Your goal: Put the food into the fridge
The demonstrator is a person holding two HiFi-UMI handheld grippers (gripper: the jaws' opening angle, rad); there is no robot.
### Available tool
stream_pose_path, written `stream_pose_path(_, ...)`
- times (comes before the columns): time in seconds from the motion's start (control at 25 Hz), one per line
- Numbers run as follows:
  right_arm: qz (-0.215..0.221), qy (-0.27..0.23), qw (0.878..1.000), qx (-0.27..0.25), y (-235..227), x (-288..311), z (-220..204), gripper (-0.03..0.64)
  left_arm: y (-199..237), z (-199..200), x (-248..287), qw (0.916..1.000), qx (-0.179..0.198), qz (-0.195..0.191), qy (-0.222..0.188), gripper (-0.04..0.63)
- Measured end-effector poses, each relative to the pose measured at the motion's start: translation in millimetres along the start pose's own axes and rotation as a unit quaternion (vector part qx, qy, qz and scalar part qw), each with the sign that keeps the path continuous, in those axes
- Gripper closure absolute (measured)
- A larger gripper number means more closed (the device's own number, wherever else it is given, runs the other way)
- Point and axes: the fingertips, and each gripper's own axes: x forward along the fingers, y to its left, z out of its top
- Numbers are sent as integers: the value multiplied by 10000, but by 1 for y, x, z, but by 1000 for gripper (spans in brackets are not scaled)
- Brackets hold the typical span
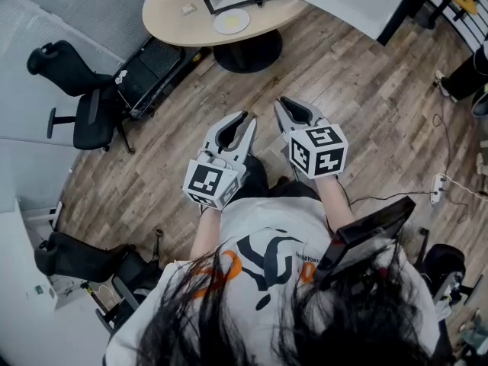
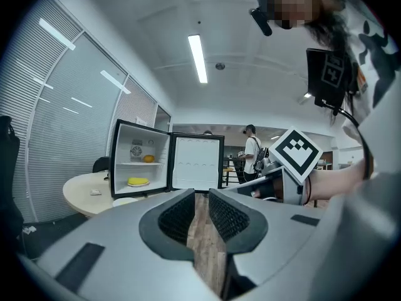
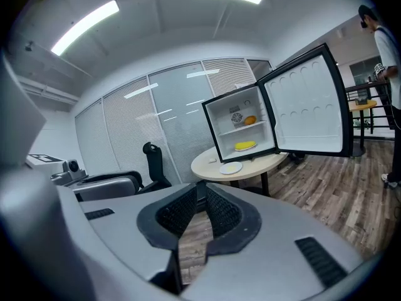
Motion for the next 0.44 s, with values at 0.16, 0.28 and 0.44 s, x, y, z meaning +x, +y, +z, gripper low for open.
stream_pose_path(0.16,24,24,10000,-55,2,2,-1,561,3,1,-3,10000,-11,70,-66,532)
stream_pose_path(0.28,37,26,10000,-70,4,4,-1,561,6,2,-7,9999,-3,128,-83,532)
stream_pose_path(0.44,47,20,10000,-78,7,6,0,561,11,2,-13,9998,19,186,-81,532)
